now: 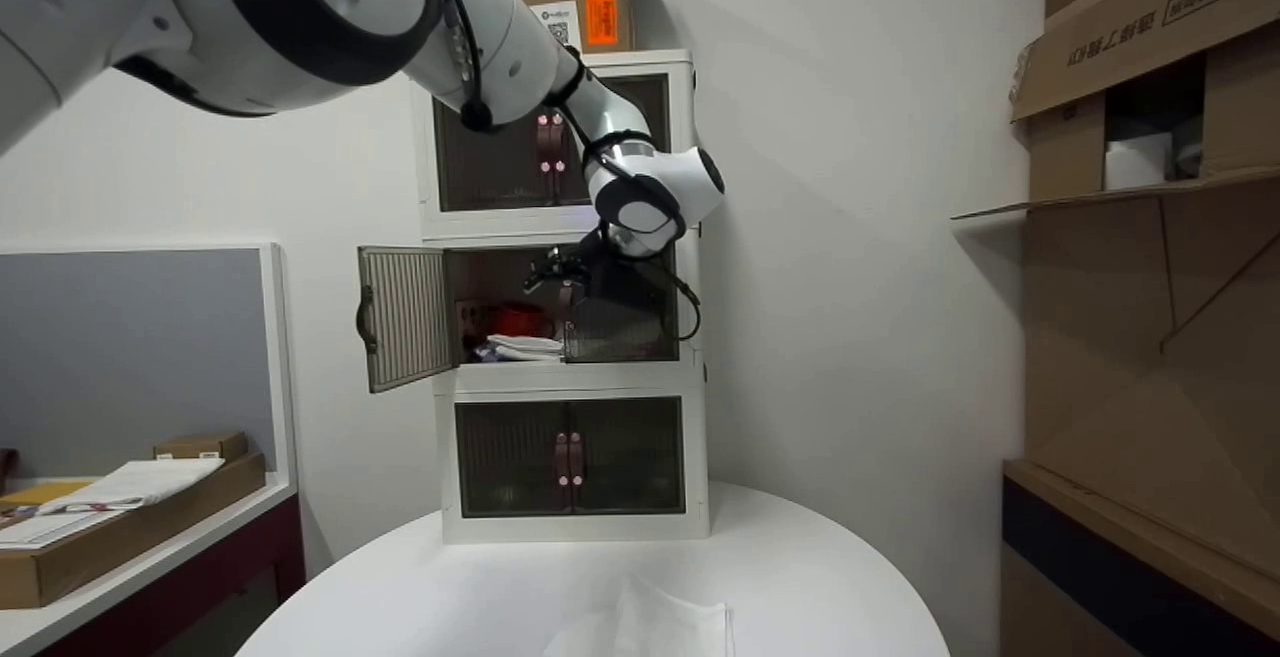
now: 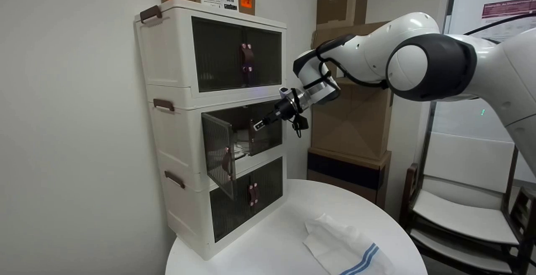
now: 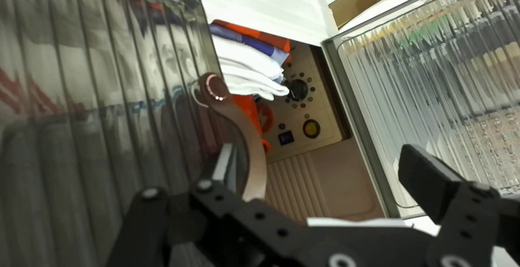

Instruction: Open the middle right cabinet door

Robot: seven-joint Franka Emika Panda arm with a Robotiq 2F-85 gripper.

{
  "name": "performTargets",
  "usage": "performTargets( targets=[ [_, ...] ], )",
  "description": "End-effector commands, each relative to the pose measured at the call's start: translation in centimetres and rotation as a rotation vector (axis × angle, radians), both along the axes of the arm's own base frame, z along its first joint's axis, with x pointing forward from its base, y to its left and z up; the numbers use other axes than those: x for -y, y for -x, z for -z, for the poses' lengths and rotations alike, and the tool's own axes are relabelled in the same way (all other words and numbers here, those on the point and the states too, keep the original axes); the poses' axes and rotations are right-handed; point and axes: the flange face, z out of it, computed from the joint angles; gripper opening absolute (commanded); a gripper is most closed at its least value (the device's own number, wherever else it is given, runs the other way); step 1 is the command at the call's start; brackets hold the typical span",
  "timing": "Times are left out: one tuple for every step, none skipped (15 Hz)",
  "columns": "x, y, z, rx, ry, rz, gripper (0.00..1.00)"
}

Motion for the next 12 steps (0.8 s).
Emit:
performTargets(
  targets=[
    [-0.7, -0.6, 0.4, -0.04, 0.012, 0.036, 1.0],
    [-1.1, -0.5, 0.4, -0.049, 0.004, 0.025, 1.0],
    [-1.4, -0.4, 0.3, -0.052, -0.002, 0.007, 1.0],
    [-1.9, -0.1, 0.3, -0.057, -0.014, -0.021, 1.0],
    [-2.1, 0.0, 0.2, -0.061, -0.017, -0.042, 1.0],
    [-2.1, 0.4, 0.1, -0.067, -0.026, -0.073, 1.0],
    [-2.0, 0.8, 0.1, -0.079, -0.033, -0.086, 1.0],
    [-1.9, 1.1, 0.1, -0.09, -0.041, -0.101, 1.0],
    [-1.6, 1.4, 0.0, -0.094, -0.046, -0.099, 1.0],
    [-1.1, 1.8, 0.0, -0.101, -0.052, -0.091, 1.0],
    [-0.8, 1.9, 0.1, -0.103, -0.058, -0.085, 1.0],
    [-0.3, 2.4, 0.1, -0.108, -0.066, -0.078, 1.0]
  ],
)
